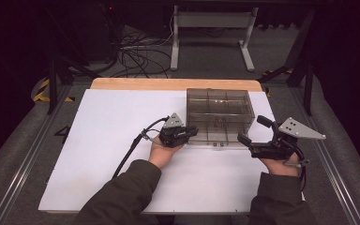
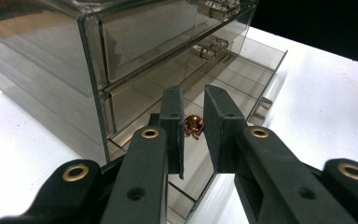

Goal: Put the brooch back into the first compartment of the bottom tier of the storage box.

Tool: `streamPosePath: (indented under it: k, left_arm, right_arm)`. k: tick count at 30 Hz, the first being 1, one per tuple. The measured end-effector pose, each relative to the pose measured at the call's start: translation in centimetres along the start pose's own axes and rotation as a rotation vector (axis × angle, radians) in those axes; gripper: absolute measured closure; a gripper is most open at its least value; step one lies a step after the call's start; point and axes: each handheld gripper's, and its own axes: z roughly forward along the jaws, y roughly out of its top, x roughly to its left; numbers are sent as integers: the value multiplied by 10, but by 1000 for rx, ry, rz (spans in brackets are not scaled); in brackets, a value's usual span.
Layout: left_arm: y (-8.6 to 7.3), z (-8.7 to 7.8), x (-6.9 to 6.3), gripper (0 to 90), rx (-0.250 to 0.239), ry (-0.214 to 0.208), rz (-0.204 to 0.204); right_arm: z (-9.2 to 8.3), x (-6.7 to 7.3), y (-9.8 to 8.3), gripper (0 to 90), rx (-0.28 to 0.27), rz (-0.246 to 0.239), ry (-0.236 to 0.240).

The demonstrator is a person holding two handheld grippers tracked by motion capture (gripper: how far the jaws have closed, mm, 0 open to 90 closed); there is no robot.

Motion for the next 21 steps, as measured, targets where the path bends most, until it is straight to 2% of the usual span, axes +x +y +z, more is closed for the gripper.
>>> streamPosePath:
  k: [10,16,21]
  left_arm:
    - [-1,1,0,785,7,10,-3]
    - [-3,3,0,760,20,0,-9]
    - [-1,0,1,741,8,2,-5]
  right_arm:
    - [0,0,0,10,1,-1,1]
    - [0,0,0,10,1,-1,2]
    - [1,0,0,10,3,-2,0]
